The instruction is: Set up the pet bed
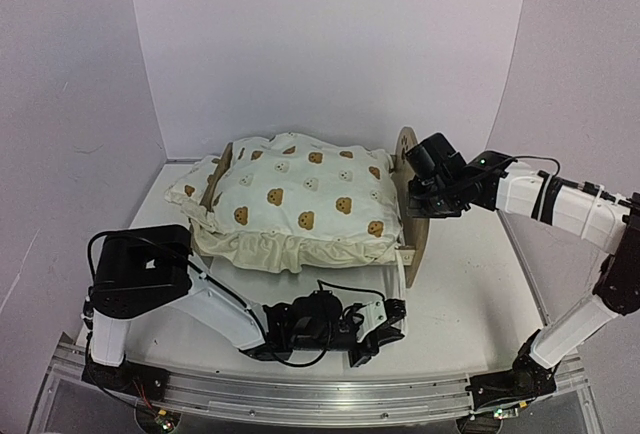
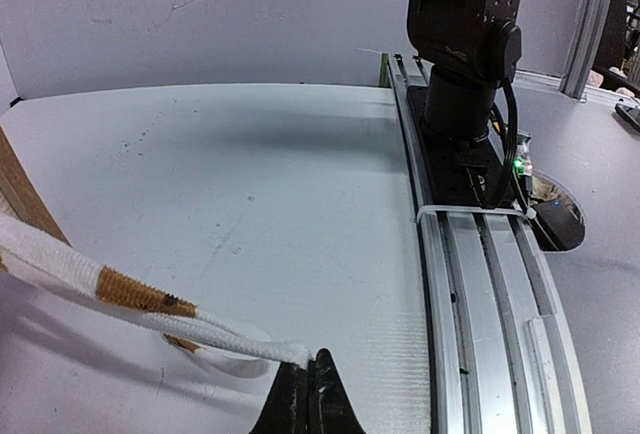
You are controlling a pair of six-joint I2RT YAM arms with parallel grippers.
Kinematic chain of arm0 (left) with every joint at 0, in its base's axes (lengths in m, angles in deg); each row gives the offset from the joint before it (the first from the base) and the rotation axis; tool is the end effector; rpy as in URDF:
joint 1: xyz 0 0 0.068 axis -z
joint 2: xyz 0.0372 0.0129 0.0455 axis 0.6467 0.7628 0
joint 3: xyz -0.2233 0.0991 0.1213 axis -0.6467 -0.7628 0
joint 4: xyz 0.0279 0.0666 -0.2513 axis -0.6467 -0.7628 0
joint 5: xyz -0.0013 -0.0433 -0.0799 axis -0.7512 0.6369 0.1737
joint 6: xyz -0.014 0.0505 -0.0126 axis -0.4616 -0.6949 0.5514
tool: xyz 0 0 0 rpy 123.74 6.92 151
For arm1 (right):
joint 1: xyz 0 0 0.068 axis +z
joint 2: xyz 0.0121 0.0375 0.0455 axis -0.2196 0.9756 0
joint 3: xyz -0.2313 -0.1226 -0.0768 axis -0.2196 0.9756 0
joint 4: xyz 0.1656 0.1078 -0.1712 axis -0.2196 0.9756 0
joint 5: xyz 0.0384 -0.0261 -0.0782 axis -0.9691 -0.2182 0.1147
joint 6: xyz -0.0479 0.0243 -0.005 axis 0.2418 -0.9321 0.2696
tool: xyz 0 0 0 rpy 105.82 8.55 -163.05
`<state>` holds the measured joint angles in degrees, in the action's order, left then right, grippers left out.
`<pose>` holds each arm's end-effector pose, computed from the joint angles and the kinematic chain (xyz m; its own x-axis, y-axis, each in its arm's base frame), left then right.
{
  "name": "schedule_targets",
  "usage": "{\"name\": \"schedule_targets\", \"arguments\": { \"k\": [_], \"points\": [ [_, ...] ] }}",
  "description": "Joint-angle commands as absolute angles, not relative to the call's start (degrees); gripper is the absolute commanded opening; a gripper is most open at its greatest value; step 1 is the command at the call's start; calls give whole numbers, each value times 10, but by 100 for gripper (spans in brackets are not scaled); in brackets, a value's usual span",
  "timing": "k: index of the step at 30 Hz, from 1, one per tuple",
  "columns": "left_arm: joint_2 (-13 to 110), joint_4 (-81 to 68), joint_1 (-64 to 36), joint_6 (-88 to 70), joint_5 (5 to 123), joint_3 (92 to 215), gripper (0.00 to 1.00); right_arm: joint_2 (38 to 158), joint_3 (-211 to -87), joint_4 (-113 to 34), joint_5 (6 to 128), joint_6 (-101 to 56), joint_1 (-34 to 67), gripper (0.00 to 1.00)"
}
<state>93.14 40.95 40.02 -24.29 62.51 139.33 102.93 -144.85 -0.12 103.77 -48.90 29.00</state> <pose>0.0679 -0.4214 0.1269 0.0318 0.2228 -0.9743 0.9982 0.0421 0.0422 0.2467 0.1962 0.2877 -0.7090 0.0062 -0.7052 0.0271 0.9995 -0.0185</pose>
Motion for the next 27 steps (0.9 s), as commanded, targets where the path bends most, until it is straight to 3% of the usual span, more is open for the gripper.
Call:
{"name": "schedule_targets", "arguments": {
  "k": [1,7,17,22,24,27],
  "points": [
    [890,408,436,-216,750,1373,0,1047,-1425,-60,1139,-461,254,0],
    [858,299,463,-234,732,1385,0,1059,-1422,-74,1131,-436,236,0],
    [854,291,473,-223,693,1365,0,1067,-1407,-103,1113,-414,225,0],
    [863,292,441,-183,681,1379,0,1064,-1444,-32,1009,-383,225,1],
    [863,291,424,-164,693,1383,0,1040,-1451,39,970,-379,225,28],
    [858,291,410,-163,697,1383,0,992,-1452,116,935,-379,225,45]
  ]
}}
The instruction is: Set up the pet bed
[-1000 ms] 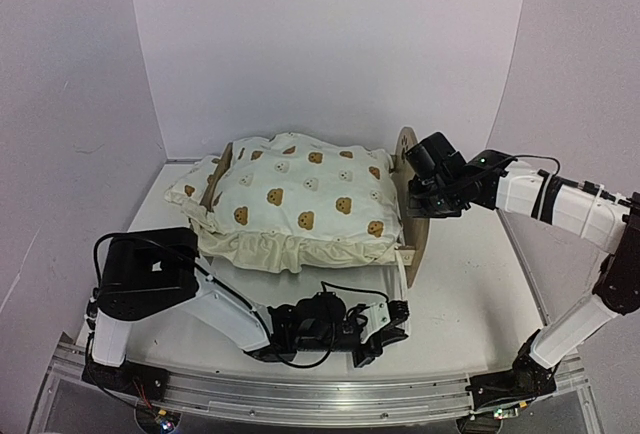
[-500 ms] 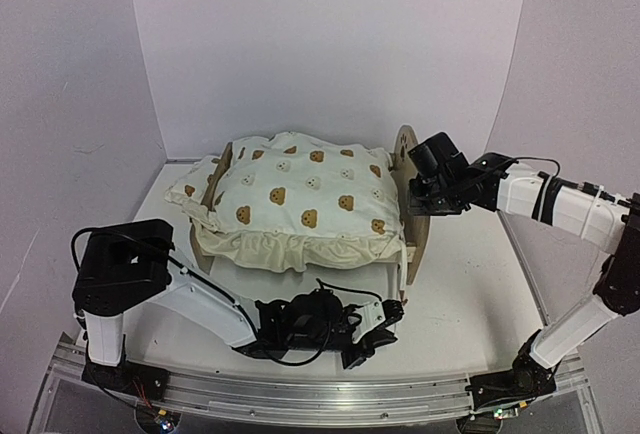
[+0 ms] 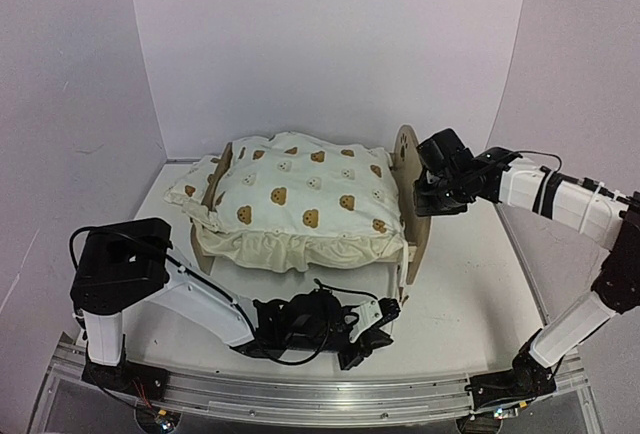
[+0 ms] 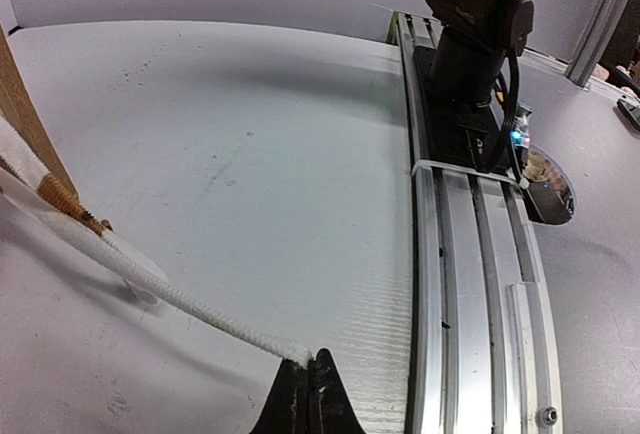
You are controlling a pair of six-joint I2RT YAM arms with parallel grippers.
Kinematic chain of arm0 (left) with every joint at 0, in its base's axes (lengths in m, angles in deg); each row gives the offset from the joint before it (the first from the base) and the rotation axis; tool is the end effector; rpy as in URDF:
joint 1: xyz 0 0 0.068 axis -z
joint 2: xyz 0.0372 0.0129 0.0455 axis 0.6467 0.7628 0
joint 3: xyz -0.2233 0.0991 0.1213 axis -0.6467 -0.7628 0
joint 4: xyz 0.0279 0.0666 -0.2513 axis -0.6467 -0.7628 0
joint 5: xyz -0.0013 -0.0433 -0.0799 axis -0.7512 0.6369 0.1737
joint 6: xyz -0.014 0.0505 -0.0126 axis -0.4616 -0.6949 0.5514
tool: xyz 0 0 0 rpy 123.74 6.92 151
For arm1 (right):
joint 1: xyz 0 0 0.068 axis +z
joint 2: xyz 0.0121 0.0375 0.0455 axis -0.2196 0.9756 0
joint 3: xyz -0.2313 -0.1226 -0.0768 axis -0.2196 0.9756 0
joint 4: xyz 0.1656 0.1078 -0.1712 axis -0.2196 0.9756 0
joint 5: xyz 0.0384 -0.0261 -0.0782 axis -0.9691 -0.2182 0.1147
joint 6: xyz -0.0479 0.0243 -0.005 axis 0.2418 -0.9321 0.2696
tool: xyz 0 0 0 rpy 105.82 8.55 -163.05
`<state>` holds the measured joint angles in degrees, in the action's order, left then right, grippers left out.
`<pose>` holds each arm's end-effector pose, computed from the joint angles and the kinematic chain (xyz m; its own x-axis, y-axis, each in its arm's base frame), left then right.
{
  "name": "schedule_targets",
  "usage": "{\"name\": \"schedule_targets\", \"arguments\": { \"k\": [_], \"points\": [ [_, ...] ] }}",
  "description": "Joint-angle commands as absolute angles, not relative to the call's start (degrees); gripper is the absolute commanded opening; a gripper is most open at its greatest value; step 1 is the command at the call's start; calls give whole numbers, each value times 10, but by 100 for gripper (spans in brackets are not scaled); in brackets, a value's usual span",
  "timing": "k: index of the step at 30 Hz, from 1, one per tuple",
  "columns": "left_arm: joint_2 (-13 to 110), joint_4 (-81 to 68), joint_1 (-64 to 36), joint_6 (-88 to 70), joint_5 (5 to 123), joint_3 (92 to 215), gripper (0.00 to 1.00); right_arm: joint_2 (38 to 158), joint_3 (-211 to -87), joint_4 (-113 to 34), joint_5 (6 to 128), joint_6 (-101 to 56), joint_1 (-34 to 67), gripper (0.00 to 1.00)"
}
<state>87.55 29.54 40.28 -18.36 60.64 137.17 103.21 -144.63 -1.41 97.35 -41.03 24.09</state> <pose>0.0645 -0.4057 0.1345 -0.0923 0.3477 -0.9330 0.9931 0.0998 -0.0610 0.2633 0.1793 0.2850 -0.7399 -0.0622 -0.6698 -0.0538 0.9980 -0.0333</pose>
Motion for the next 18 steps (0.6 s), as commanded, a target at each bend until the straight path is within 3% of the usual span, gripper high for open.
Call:
{"name": "schedule_targets", "arguments": {
  "k": [1,6,13,18],
  "points": [
    [855,291,406,-160,700,1380,0,968,-1448,134,923,-378,226,49],
    [834,291,384,-148,713,1358,0,848,-1427,208,847,-393,226,60],
    [806,289,374,-138,709,1341,0,738,-1319,151,660,-424,229,74],
    [783,287,371,-125,694,1335,0,729,-1222,78,631,-477,304,75]
  ]
}}
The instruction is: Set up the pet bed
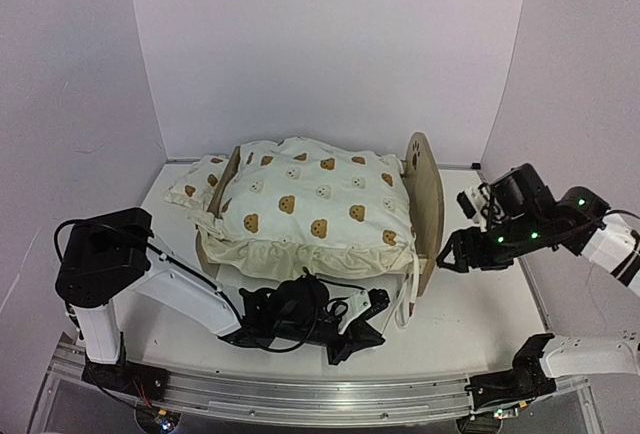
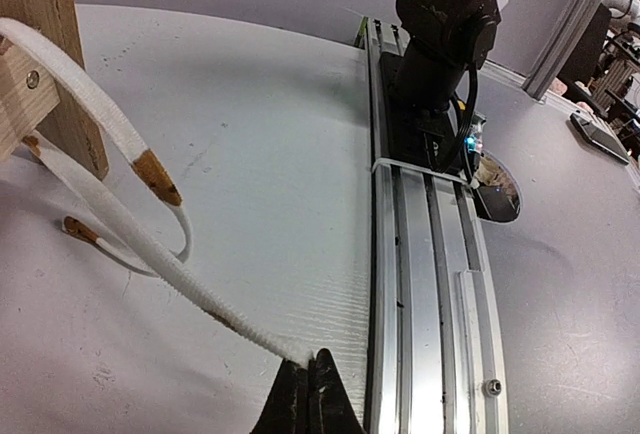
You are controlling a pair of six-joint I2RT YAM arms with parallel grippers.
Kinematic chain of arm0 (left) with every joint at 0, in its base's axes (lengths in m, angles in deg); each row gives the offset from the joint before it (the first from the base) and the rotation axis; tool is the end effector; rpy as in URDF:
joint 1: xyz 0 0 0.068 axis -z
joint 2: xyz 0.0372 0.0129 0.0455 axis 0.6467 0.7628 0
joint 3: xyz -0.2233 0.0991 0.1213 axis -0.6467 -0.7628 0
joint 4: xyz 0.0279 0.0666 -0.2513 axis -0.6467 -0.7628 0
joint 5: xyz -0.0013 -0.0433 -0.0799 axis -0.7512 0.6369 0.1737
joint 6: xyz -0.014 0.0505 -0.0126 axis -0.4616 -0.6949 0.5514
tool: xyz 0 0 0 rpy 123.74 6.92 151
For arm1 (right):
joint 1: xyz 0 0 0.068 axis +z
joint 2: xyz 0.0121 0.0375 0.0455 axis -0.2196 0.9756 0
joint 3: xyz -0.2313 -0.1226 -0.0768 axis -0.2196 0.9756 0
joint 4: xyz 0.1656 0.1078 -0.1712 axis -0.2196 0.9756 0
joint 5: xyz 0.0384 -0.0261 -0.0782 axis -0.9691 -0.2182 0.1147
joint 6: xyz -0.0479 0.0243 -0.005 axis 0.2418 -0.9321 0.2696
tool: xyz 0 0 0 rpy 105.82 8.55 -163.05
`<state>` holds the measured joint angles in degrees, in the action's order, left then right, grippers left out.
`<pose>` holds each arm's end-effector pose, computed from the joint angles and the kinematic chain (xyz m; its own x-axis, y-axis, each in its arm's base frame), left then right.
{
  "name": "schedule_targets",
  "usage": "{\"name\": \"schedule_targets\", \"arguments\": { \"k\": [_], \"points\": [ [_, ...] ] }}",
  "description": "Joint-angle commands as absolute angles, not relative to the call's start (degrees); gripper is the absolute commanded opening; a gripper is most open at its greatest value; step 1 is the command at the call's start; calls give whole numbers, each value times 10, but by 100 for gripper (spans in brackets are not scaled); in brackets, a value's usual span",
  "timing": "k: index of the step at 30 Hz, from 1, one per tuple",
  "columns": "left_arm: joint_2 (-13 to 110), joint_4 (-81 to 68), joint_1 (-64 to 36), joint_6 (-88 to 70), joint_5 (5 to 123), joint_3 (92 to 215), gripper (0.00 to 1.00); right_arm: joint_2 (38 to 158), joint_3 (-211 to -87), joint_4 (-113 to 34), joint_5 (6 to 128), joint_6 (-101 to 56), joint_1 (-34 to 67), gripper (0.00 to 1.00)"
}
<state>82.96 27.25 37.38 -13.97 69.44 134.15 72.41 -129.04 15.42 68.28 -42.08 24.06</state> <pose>0.0762 -0.3875 0.1466 -0.1881 0.3573 -0.9148 0.9815 0.0354 -0.1880 0.1400 0.1091 0.3015 -0.8760 -0.1030 -0.4712 -0.2829 0.9010 0.3289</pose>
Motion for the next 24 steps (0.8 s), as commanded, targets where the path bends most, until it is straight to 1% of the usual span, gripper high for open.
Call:
{"name": "schedule_targets", "arguments": {
  "k": [1,4,7,11,13,19,23,24],
  "points": [
    [779,287,371,-127,692,1334,0,723,-1199,41,644,-506,332,75],
    [778,283,369,-131,685,1334,0,720,-1116,-96,693,-574,397,75],
    [782,280,368,-131,687,1336,0,721,-1039,-211,792,-608,443,74],
    [783,270,366,-133,686,1336,0,717,-954,-321,898,-623,457,68],
    [782,265,364,-133,684,1335,0,728,-928,-376,910,-607,457,63],
    [784,259,363,-134,681,1342,0,738,-859,-525,918,-566,471,38],
    [788,255,363,-134,674,1349,0,718,-830,-571,891,-558,473,20],
    [789,254,363,-133,671,1351,0,709,-830,-566,887,-558,473,13]
  ]
}}
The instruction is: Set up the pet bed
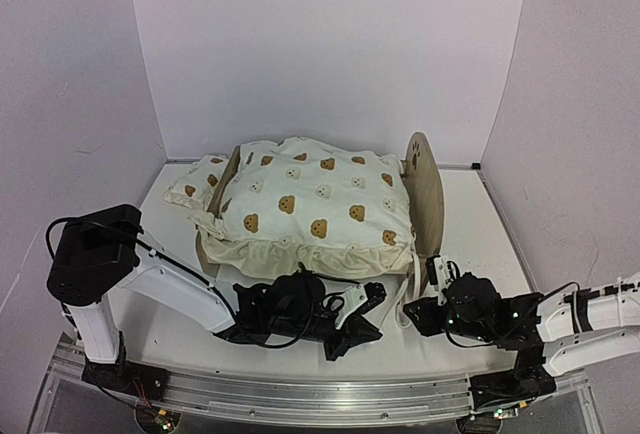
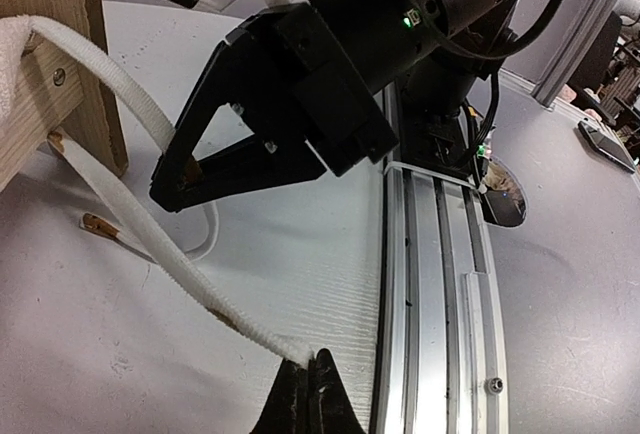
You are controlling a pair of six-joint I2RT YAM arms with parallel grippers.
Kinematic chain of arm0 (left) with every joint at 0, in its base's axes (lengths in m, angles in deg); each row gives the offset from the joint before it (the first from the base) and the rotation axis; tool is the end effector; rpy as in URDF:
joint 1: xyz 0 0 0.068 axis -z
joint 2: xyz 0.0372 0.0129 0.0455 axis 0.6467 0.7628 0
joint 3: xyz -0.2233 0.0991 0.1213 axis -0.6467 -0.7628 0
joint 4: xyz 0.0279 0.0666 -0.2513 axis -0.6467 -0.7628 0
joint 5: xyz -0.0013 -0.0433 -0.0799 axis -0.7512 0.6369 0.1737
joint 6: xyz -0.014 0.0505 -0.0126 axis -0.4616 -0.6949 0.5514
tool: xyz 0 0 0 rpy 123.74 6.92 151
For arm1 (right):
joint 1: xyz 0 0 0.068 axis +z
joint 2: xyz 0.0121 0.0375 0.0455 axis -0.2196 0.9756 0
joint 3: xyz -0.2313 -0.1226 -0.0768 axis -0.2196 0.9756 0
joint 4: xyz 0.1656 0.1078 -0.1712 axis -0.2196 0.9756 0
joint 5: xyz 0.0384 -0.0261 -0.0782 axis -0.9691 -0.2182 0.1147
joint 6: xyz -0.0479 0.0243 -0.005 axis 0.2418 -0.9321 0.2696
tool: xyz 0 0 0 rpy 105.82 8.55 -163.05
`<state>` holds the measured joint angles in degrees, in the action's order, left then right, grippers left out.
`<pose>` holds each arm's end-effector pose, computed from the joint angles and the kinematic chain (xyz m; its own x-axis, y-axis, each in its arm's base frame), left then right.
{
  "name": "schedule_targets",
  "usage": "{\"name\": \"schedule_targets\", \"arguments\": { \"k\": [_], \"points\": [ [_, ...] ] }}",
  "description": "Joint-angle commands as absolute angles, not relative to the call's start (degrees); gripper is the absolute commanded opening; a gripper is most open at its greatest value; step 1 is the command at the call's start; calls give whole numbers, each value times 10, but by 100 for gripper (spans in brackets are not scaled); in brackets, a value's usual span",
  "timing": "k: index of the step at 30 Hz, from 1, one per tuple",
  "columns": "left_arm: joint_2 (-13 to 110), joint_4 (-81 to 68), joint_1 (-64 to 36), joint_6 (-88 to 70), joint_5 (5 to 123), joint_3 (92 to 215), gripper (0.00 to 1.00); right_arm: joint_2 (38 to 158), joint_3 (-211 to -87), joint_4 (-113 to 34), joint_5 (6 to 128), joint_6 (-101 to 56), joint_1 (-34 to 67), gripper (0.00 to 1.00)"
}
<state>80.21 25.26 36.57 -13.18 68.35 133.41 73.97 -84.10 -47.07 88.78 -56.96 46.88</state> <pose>0.0810 -0.3806 0.1572 -0.2066 0.3514 -0.9132 0.9784 0.0717 -0.1938 0.0952 0.1444 0.1302 -0.7271 0.0220 -0.6862 -0.3419 0.8551 0.3897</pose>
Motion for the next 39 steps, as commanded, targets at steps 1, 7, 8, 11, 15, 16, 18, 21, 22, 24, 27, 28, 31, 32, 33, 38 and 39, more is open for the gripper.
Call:
{"name": "schedule_targets", "arguments": {
  "k": [1,7,8,11,15,16,18,21,22,24,27,28,31,32,33,38,39],
  "points": [
    [790,252,363,-134,667,1353,0,700,-837,-546,886,-561,474,6],
    [807,236,363,-135,662,1372,0,616,-964,-309,833,-576,474,0],
    [809,236,363,-134,665,1372,0,607,-983,-278,831,-576,474,0],
    [813,234,363,-135,670,1377,0,602,-1014,-230,828,-570,474,0],
    [809,231,363,-136,672,1377,0,621,-1049,-206,807,-565,474,0],
    [808,231,363,-136,671,1376,0,623,-1058,-205,800,-563,473,0],
    [809,229,363,-136,671,1375,0,624,-1084,-196,797,-558,473,0],
    [814,225,363,-136,674,1379,0,618,-1126,-183,810,-552,474,0],
    [816,224,363,-135,674,1380,0,618,-1141,-183,814,-551,474,0],
    [821,223,363,-135,673,1383,0,628,-1169,-188,817,-544,474,0],
    [830,217,363,-132,674,1390,0,663,-1209,-192,814,-526,474,0],
    [831,217,363,-129,676,1392,0,679,-1218,-193,814,-521,474,0],
    [831,216,364,-123,684,1400,0,726,-1230,-200,819,-504,474,0],
    [828,215,366,-122,685,1400,0,748,-1231,-199,823,-500,473,0],
    [824,215,367,-122,685,1401,0,762,-1230,-197,826,-497,473,0],
    [807,213,375,-123,688,1396,0,799,-1215,-168,845,-492,473,0],
    [805,212,377,-124,691,1395,0,806,-1217,-154,848,-488,474,0]
  ]
}}
